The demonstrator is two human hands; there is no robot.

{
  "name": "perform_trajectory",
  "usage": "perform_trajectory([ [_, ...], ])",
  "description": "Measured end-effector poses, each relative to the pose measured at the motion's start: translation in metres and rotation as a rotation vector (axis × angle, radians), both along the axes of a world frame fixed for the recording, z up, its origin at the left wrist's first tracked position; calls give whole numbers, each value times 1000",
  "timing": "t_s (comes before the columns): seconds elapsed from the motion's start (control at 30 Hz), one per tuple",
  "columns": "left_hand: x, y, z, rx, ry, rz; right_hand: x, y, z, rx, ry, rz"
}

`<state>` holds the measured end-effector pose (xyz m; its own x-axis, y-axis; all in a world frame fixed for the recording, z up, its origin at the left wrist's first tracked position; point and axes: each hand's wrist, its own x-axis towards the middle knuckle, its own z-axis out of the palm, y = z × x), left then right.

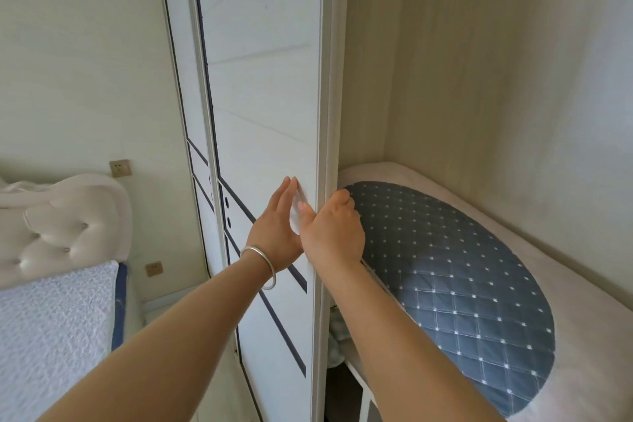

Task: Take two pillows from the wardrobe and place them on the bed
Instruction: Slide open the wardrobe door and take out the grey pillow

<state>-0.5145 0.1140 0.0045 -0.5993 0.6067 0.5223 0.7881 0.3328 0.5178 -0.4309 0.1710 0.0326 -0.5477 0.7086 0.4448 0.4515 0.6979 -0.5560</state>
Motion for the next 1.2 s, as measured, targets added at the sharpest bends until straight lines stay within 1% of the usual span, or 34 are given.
perform_trajectory([
  [0.13,-16,0,1,-8,-15,-17,-18,1,1,-26,-25,-20],
  [0.33,-38,2,-1,45,-108,-48,-46,2,2,-113,6,-38],
  [0.43,-47,4,-3,72,-145,-49,-58,4,2,-113,-11,-40],
  [0.6,-60,6,-2,41,-171,-58,-74,6,2,-122,-16,-47],
  [0.73,-68,6,-3,52,-181,-59,-84,7,2,-124,-18,-51],
  [1.07,-71,11,-6,29,-155,-28,-93,11,0,-134,11,-49],
  [1.13,-67,9,-5,51,-116,-16,-91,11,-3,-128,28,-35],
  [1.2,-60,5,-3,107,-27,13,-86,10,-7,-104,63,-33],
])
